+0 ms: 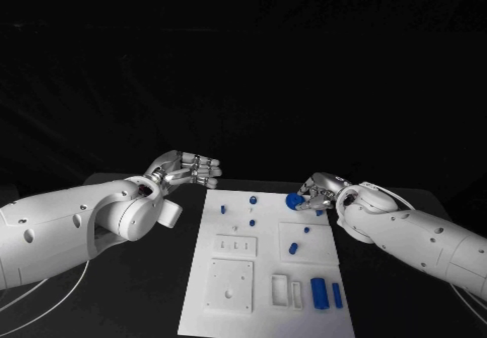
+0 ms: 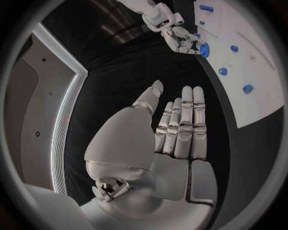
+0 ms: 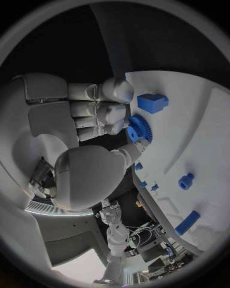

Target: Assemble the parts on the task board

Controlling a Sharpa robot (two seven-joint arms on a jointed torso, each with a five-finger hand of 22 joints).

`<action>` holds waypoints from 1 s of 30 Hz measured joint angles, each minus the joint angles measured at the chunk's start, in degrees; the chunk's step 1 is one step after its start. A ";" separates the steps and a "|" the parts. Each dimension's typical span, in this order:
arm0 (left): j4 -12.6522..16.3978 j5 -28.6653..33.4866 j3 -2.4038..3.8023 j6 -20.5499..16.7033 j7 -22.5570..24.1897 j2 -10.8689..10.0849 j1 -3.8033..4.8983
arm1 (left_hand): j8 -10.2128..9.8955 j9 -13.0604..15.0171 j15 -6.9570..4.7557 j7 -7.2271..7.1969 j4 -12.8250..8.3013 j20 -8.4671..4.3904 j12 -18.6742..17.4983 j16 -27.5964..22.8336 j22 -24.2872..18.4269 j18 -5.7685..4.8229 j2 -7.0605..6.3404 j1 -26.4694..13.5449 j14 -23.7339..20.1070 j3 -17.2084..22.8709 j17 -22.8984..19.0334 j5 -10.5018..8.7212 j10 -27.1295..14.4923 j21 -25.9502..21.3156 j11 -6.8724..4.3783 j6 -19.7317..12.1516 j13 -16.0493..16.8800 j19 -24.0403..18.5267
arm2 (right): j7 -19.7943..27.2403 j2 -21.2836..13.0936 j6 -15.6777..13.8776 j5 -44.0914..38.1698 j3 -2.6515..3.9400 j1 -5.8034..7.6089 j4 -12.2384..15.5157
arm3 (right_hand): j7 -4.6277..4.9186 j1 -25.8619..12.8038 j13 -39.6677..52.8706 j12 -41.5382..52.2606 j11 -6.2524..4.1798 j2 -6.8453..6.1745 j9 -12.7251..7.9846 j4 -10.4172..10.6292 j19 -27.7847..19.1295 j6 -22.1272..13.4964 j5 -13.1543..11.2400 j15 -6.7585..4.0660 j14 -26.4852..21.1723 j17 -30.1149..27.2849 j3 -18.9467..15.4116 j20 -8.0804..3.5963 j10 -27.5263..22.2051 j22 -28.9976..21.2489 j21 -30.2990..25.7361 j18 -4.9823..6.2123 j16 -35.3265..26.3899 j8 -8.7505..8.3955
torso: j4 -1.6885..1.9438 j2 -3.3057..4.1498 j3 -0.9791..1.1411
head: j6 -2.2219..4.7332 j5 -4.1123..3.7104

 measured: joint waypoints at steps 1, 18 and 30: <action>-0.01 -0.02 0.00 0.00 0.00 0.00 0.00 | 0.00 0.00 0.00 0.00 -0.08 0.00 0.00 0.00 0.00 0.00 0.00 0.00 0.00 0.08 0.00 0.00 0.00 0.07 0.00 0.00 0.00 0.00 | 0.02 0.00 0.01 0.06 0.02 0.03 -0.01 | 0.00 -0.16 0.00 0.00 0.00 -0.16 0.00 0.24 0.00 0.00 0.48 0.00 0.00 0.06 -0.24 0.00 0.00 0.11 0.00 0.00 0.00 0.00 | 0.03 0.06 0.01 | -0.01 -0.01; -0.60 -0.25 -0.02 0.04 -0.03 0.35 -0.01 | 0.00 0.00 0.00 0.00 -0.31 -0.01 0.00 0.00 0.00 0.00 0.17 0.17 0.00 0.31 0.00 0.00 0.00 0.46 0.00 0.00 0.00 -0.25 | 0.47 -0.14 0.31 1.15 0.17 0.29 0.27 | -0.02 -1.58 0.00 0.00 0.00 -0.03 0.23 4.81 0.00 0.01 10.11 0.00 0.00 1.02 -7.40 0.00 -0.01 2.17 -0.37 -0.01 0.69 -0.01 | -0.24 0.50 -0.16 | 0.03 -0.01; -0.60 -0.32 -0.02 0.04 -0.05 0.34 -0.01 | 0.00 0.00 0.00 0.00 -0.37 -0.01 0.00 0.00 0.01 0.00 0.23 0.23 0.00 0.37 0.00 0.00 0.00 0.66 0.00 0.00 0.00 -0.42 | 0.34 -0.03 0.29 1.69 0.17 0.33 0.32 | -0.03 -1.86 0.19 0.23 -0.21 0.26 0.13 6.33 0.00 0.01 9.66 0.00 0.00 1.28 -8.54 0.00 0.20 2.16 -0.58 -0.03 1.00 -0.14 | -0.28 0.55 -0.16 | 0.18 0.14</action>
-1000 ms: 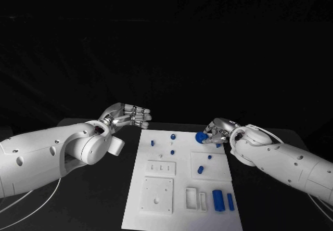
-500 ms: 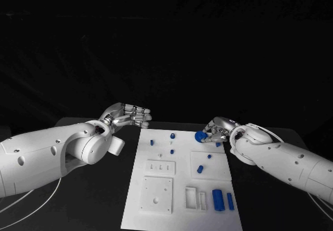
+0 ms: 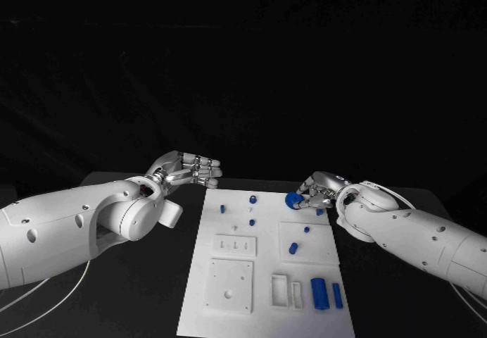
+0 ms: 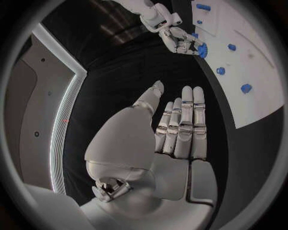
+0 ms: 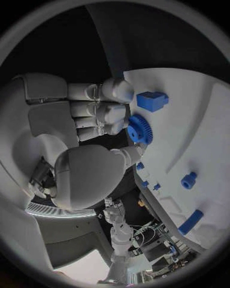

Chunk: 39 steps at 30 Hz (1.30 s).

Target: Assemble the parts on the task board

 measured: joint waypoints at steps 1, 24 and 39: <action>0.00 -0.01 0.00 0.00 0.00 0.00 0.00 | 0.00 0.00 0.00 0.00 -0.15 0.00 0.00 0.00 0.03 0.00 0.00 0.00 0.00 -0.15 0.00 0.00 0.00 0.00 0.00 0.00 0.00 0.00 | -0.03 0.03 0.00 0.02 0.01 0.01 0.00 | 0.00 -0.18 0.00 0.00 0.00 0.18 0.00 0.11 0.00 0.00 0.00 0.00 0.00 0.08 -0.03 0.00 0.00 0.00 0.00 0.00 0.00 0.00 | -0.02 0.01 0.00 | 0.00 0.00; 0.03 -0.05 0.00 0.04 -0.09 -0.01 0.00 | 0.00 0.04 0.00 0.00 -0.40 0.20 0.00 0.00 0.19 0.00 0.00 0.00 0.00 -0.07 0.00 0.00 0.00 0.44 0.00 0.00 0.00 -0.20 | -4.67 0.96 -2.51 -8.56 -0.17 -0.26 2.09 | -1.91 0.46 1.86 1.93 -1.02 -0.47 0.27 -4.99 0.00 6.74 -12.43 -0.55 0.55 0.76 10.49 0.00 1.86 -0.01 1.25 -0.03 1.33 0.35 | -0.01 0.03 0.05 | 0.26 -0.13; 0.10 -0.06 0.00 0.05 -0.15 -0.16 0.00 | 0.00 0.03 0.00 0.00 -0.39 -0.01 0.00 0.00 0.18 0.00 0.00 0.00 0.00 -0.08 0.00 0.00 0.00 0.44 0.00 0.00 0.00 -0.41 | -6.92 0.22 -5.54 -13.23 -0.29 -0.51 5.94 | -2.36 -0.14 2.11 1.98 -1.23 -1.08 0.38 -6.73 0.21 7.78 -11.98 -0.55 0.55 0.65 14.66 -0.21 2.46 -0.02 1.25 -0.87 1.34 -0.03 | 0.00 0.01 0.04 | 0.53 -0.15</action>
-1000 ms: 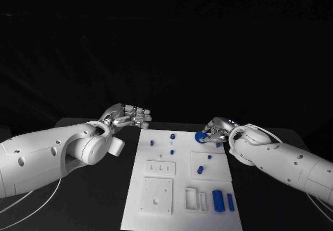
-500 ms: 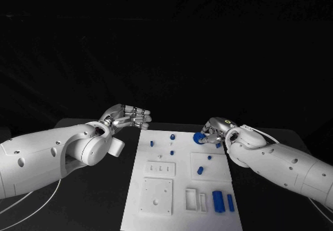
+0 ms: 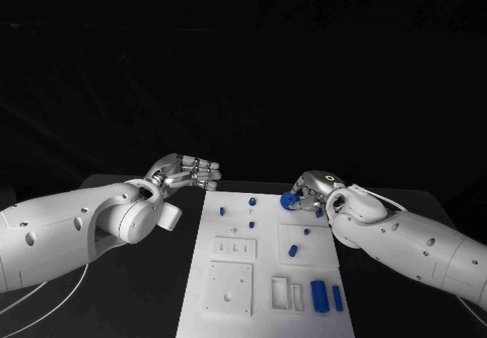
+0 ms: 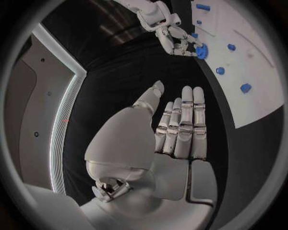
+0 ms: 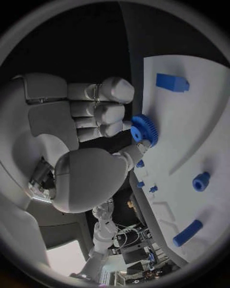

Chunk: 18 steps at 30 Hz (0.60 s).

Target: Assemble the parts on the task board

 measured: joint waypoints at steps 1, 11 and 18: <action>0.00 0.00 0.00 0.00 0.00 -0.03 0.00 | 0.00 0.00 0.00 0.00 0.00 0.00 0.00 0.00 0.00 0.00 0.00 0.00 0.00 0.00 0.00 0.00 0.00 0.00 0.00 0.00 0.00 0.00 | -0.15 -0.16 -0.35 -0.34 0.00 0.00 0.73 | 0.00 -0.23 0.00 0.00 0.00 -0.23 0.00 0.00 0.00 0.00 0.00 0.00 0.00 -0.04 0.00 0.00 0.00 0.00 0.00 0.00 0.00 0.00 | 0.00 0.00 0.01 | 0.00 0.01; 0.01 0.00 0.00 0.00 -0.01 -0.10 0.00 | 0.00 -0.01 0.00 0.00 0.00 0.00 0.00 0.00 -0.01 0.00 0.00 0.00 0.00 0.00 0.00 0.00 0.00 0.00 0.00 0.00 0.00 0.00 | -0.80 -0.55 -2.78 -2.63 0.02 0.01 6.82 | 0.01 -0.78 0.07 0.00 0.00 -0.27 -0.03 0.02 0.00 -0.01 0.89 0.00 0.00 -0.17 0.35 0.00 0.00 0.00 0.00 0.00 0.00 -0.01 | 0.03 0.02 0.00 | 0.04 0.24; 0.11 -0.02 0.00 0.00 -0.01 -0.12 0.00 | 0.00 -0.01 0.00 0.00 0.00 0.00 0.00 0.00 -0.01 0.00 0.00 0.00 0.00 0.00 0.00 0.00 0.00 0.00 0.00 0.00 0.00 0.00 | -1.10 0.47 -3.64 -3.94 0.02 -0.04 8.75 | 0.01 -0.78 0.06 0.00 0.00 -0.27 -0.12 0.03 0.00 -0.02 0.89 0.00 0.00 -0.27 0.35 0.00 0.00 0.00 0.00 0.01 0.00 -0.02 | 0.05 0.02 -0.04 | 0.07 0.53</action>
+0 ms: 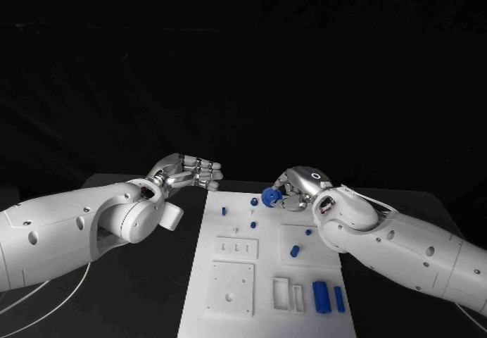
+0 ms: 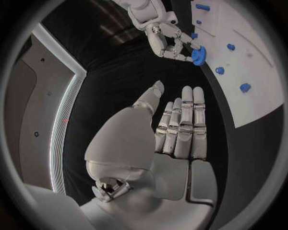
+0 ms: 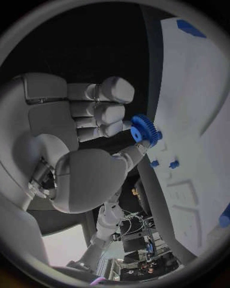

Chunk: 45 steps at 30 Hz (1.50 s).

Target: Assemble the parts on the task board

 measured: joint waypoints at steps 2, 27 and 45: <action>0.03 0.00 0.00 0.00 0.00 0.00 0.01 | 0.00 0.00 0.00 0.00 -0.16 0.00 0.00 0.00 0.05 0.00 0.00 0.00 0.00 0.16 0.00 0.00 0.00 0.42 0.00 0.00 0.00 0.00 | -0.04 0.66 -0.14 -0.29 -0.02 -0.04 0.07 | 0.01 0.00 0.00 0.00 0.00 0.00 -0.01 0.00 0.00 -0.01 0.00 0.00 0.00 0.00 0.00 0.00 0.00 0.00 0.00 0.00 0.00 0.00 | 0.00 0.02 -0.01 | 0.05 0.09; 0.01 -0.01 0.00 0.03 -0.03 0.38 0.00 | 0.00 -0.01 0.00 0.00 -0.15 0.00 0.00 0.00 0.05 0.00 0.00 0.00 0.00 0.15 0.00 0.00 0.00 0.44 0.00 0.00 0.00 0.00 | 0.04 7.70 -0.16 -2.19 -2.63 -0.25 -5.73 | 0.07 0.02 -0.01 0.00 0.01 -0.02 -0.17 0.19 0.00 -0.15 -0.01 0.00 0.00 -0.18 0.18 0.00 0.00 -0.01 0.00 0.00 -0.01 0.23 | 0.09 0.09 0.00 | -0.24 0.59; -0.04 -0.03 0.00 0.10 -0.04 0.53 0.01 | 0.00 -0.01 0.00 0.00 -0.15 0.00 0.00 0.00 0.04 0.00 0.00 0.00 0.00 0.16 0.00 0.00 0.00 0.44 0.00 0.00 0.00 0.01 | 0.45 9.61 -0.15 -3.03 -3.69 -0.35 -7.76 | 0.14 -0.14 -0.02 0.00 0.01 -0.18 -0.15 0.36 0.00 -0.24 -0.01 0.00 0.00 -0.25 0.34 0.01 -0.01 -0.01 -0.23 0.01 -0.04 0.17 | -0.05 0.02 0.06 | -0.36 0.82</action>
